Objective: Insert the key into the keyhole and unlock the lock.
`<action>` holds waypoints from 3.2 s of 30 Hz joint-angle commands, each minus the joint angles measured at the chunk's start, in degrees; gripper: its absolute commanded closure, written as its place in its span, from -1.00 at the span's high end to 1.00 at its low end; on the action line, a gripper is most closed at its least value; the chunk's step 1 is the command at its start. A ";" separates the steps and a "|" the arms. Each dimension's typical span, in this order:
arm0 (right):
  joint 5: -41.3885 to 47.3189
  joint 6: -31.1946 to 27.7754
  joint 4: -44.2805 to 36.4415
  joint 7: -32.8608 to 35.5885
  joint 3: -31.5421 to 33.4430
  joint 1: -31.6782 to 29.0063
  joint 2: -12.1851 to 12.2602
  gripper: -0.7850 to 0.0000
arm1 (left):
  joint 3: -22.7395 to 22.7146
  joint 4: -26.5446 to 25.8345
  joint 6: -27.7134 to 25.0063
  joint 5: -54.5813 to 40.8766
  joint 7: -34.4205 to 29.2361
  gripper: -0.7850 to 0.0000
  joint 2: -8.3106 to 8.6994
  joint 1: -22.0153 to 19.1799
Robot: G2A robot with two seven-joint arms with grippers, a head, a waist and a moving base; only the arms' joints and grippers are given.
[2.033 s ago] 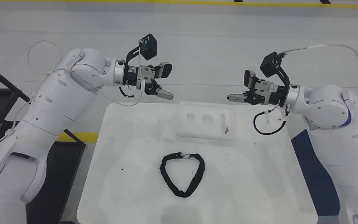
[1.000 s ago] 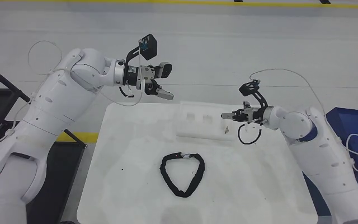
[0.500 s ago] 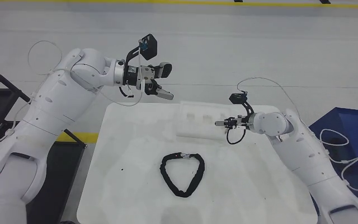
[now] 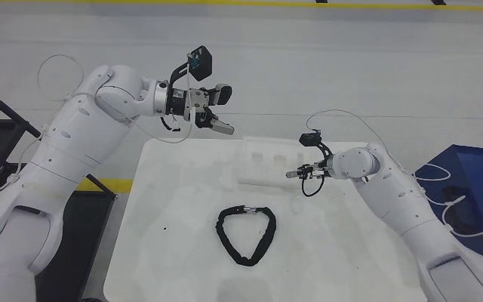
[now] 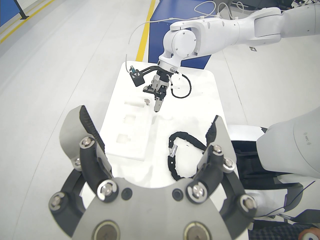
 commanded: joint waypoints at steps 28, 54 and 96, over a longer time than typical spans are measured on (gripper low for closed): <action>-3.34 -0.26 15.92 0.22 -5.97 6.41 -5.82 -0.32 | 0.00 0.00 0.00 0.00 0.00 1.00 0.00 0.00; -13.25 2.94 12.21 1.44 -6.55 9.29 -6.61 -1.00 | 0.00 0.00 0.00 0.00 0.00 1.00 0.00 0.00; 10.70 5.79 -50.82 8.65 34.89 -19.94 6.63 -1.00 | 0.00 0.00 0.00 0.00 0.00 1.00 0.00 0.00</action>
